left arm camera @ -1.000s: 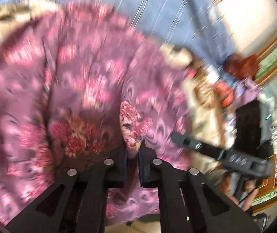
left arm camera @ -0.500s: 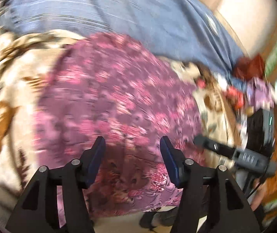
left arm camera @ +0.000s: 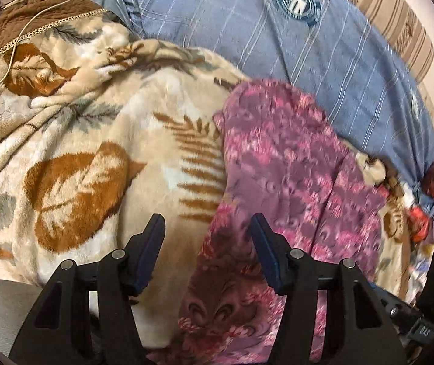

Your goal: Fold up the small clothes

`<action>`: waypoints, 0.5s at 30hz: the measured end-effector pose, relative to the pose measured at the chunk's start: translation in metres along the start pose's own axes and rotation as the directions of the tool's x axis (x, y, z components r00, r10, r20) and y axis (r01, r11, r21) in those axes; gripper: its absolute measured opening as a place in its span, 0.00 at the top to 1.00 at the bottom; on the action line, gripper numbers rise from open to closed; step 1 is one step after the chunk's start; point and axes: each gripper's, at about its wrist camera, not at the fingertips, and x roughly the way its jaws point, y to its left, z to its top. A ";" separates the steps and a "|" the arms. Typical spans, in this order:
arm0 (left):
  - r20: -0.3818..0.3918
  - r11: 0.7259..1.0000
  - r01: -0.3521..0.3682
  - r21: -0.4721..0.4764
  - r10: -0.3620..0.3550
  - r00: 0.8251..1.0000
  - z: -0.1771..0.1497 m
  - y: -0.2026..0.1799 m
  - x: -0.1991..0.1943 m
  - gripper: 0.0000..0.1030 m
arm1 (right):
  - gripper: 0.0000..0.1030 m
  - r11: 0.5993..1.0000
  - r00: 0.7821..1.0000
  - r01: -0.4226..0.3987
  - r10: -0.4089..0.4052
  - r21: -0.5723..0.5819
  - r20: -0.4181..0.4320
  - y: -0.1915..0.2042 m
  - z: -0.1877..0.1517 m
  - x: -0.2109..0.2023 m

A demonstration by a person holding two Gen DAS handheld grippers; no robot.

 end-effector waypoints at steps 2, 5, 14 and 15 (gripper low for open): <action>-0.053 0.999 0.046 -0.006 -0.046 0.998 -0.001 -0.002 0.009 0.45 | 0.39 1.000 1.000 0.001 -0.001 -0.023 -0.009 0.011 0.008 0.005; -0.108 0.990 0.138 0.001 -0.137 0.985 -0.009 -0.010 0.012 0.95 | 0.40 1.000 1.000 0.008 -0.009 -0.026 -0.011 0.019 0.017 0.011; 0.201 0.945 0.326 0.034 -0.326 0.924 -0.002 -0.010 -0.059 0.96 | 0.41 0.997 0.996 -0.084 0.084 -0.003 0.019 0.033 0.050 0.000; 0.180 0.941 0.335 0.054 -0.339 0.923 -0.003 -0.016 -0.057 0.96 | 0.40 0.995 0.995 -0.095 0.095 -0.002 0.016 0.035 0.055 -0.001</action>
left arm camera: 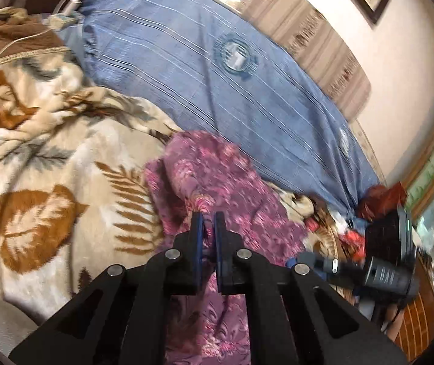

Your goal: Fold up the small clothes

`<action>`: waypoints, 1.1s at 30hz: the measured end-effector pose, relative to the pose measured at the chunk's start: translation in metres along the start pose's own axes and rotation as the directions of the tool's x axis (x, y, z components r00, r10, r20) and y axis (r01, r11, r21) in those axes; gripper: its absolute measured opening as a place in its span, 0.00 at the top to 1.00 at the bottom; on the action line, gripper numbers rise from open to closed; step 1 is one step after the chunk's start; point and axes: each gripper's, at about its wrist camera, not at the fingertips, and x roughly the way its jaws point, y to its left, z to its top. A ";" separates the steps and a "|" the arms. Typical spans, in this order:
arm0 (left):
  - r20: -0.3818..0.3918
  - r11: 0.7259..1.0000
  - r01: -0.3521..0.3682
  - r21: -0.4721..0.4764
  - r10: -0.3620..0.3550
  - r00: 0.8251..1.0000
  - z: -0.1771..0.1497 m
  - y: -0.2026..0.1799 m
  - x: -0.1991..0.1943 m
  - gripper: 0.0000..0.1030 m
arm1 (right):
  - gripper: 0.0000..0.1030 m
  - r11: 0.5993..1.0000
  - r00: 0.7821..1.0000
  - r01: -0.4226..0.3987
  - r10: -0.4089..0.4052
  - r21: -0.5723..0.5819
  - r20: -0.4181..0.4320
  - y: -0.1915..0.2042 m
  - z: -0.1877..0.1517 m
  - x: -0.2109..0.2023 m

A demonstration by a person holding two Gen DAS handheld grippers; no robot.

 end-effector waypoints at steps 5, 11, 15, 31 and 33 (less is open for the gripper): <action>-0.079 0.991 0.008 0.136 0.003 0.997 -0.013 -0.034 0.018 0.96 | 0.35 0.997 0.996 -0.076 0.076 0.008 -0.036 0.014 0.036 0.011; -0.177 0.972 -0.009 0.234 0.052 0.983 -0.033 -0.051 0.037 0.96 | 0.38 1.000 0.979 -0.014 0.009 -0.021 -0.203 0.017 0.072 0.079; -0.198 0.957 -0.010 0.288 0.069 0.978 -0.041 -0.062 0.042 0.96 | 0.97 0.998 0.945 -0.006 -0.014 -0.060 -0.326 0.014 0.085 0.127; -0.478 0.917 0.240 0.317 -0.064 0.876 -0.101 -0.116 0.079 0.82 | 0.91 0.961 0.949 0.266 -0.248 0.073 -0.195 -0.113 0.036 0.048; -0.457 0.929 0.260 0.265 -0.117 0.882 -0.092 -0.108 0.067 0.61 | 0.81 0.960 0.962 0.237 -0.210 0.150 -0.175 -0.127 0.027 0.046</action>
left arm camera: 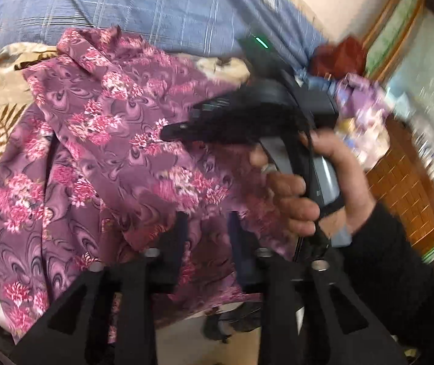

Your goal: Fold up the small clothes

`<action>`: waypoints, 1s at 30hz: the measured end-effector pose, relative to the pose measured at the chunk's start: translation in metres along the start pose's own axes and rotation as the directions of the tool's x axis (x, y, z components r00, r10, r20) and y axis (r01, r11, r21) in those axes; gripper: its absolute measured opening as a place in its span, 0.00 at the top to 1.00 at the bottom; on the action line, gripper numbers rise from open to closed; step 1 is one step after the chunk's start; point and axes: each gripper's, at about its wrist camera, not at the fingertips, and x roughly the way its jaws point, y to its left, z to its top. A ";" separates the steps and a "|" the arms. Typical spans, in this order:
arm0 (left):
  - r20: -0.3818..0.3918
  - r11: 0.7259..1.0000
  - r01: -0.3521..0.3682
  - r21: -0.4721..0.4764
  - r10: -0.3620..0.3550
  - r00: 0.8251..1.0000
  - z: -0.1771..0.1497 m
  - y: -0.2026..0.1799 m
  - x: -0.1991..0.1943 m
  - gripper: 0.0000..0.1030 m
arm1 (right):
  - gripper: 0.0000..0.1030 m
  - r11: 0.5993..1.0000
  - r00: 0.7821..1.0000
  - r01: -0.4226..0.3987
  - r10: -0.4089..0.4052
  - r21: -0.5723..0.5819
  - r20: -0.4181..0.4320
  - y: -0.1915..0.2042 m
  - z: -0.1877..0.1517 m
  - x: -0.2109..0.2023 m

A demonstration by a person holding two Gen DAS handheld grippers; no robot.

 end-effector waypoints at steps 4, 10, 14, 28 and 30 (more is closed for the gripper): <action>0.138 0.993 -0.048 -0.110 0.063 0.988 0.008 0.027 -0.040 0.43 | 0.27 0.991 0.989 -0.092 0.079 0.094 0.127 -0.006 -0.017 -0.045; 0.107 0.940 -0.212 -0.268 0.248 0.963 0.050 0.071 -0.048 0.43 | 0.31 0.985 0.981 -0.160 0.152 0.068 0.118 -0.004 -0.080 -0.067; 0.053 0.926 -0.301 -0.229 0.321 0.946 0.086 0.089 -0.021 0.43 | 0.61 0.993 0.993 -0.117 0.116 0.032 0.027 0.002 -0.093 -0.036; -0.008 0.918 -0.286 -0.275 0.295 0.955 0.080 0.122 0.035 0.73 | 0.82 0.996 0.997 -0.081 0.081 -0.032 -0.002 -0.001 -0.099 -0.027; 0.005 0.919 -0.283 -0.275 0.296 0.955 0.081 0.123 0.033 0.96 | 0.90 0.997 0.997 -0.072 0.071 -0.025 -0.011 0.002 -0.099 -0.031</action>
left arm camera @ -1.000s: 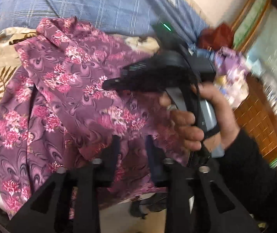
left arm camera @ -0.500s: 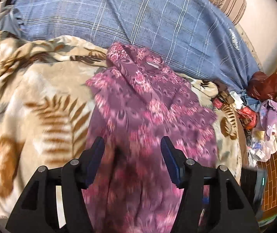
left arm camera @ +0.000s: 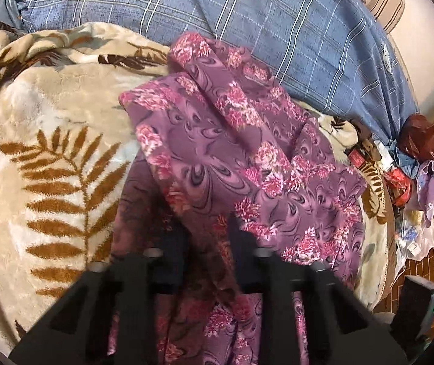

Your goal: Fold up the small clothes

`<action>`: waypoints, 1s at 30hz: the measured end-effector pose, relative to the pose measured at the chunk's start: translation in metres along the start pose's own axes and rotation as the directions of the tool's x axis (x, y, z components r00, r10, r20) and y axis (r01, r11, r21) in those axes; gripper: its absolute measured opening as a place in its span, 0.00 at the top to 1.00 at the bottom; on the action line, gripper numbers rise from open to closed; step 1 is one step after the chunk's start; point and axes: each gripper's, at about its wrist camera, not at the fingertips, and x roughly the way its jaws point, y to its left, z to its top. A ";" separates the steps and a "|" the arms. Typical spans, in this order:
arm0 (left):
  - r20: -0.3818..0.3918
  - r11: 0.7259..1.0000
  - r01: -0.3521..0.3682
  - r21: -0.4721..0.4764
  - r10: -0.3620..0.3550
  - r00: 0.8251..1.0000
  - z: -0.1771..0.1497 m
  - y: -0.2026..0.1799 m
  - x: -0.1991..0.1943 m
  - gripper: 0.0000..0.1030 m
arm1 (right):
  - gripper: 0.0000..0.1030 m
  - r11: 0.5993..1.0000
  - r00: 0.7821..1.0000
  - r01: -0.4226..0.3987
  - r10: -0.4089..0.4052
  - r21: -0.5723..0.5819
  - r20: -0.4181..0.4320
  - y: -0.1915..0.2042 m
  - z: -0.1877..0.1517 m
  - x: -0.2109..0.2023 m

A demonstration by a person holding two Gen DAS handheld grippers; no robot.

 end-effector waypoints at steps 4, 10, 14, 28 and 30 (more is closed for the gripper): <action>0.050 0.996 0.088 -0.028 -0.087 0.995 0.002 0.003 -0.022 0.97 | 0.92 0.998 0.995 0.022 -0.017 -0.052 0.096 0.017 0.007 -0.040; -0.132 0.994 0.095 0.051 -0.088 0.987 -0.014 -0.015 0.009 0.96 | 0.92 0.984 0.978 0.177 -0.175 -0.008 0.110 -0.013 0.003 -0.063; -0.089 0.994 0.097 0.043 -0.093 0.992 -0.010 -0.012 -0.003 0.85 | 0.83 0.964 0.969 0.239 -0.244 0.114 0.040 -0.046 0.001 -0.031; -0.084 0.979 0.001 -0.205 -0.019 0.996 0.081 0.049 -0.003 0.48 | 0.44 0.992 0.985 0.011 0.012 -0.126 0.175 0.041 0.095 -0.077; -0.093 0.957 0.026 -0.291 -0.055 0.994 0.089 0.064 0.017 0.49 | 0.44 0.991 0.986 -0.007 0.030 -0.137 0.161 0.051 0.137 -0.060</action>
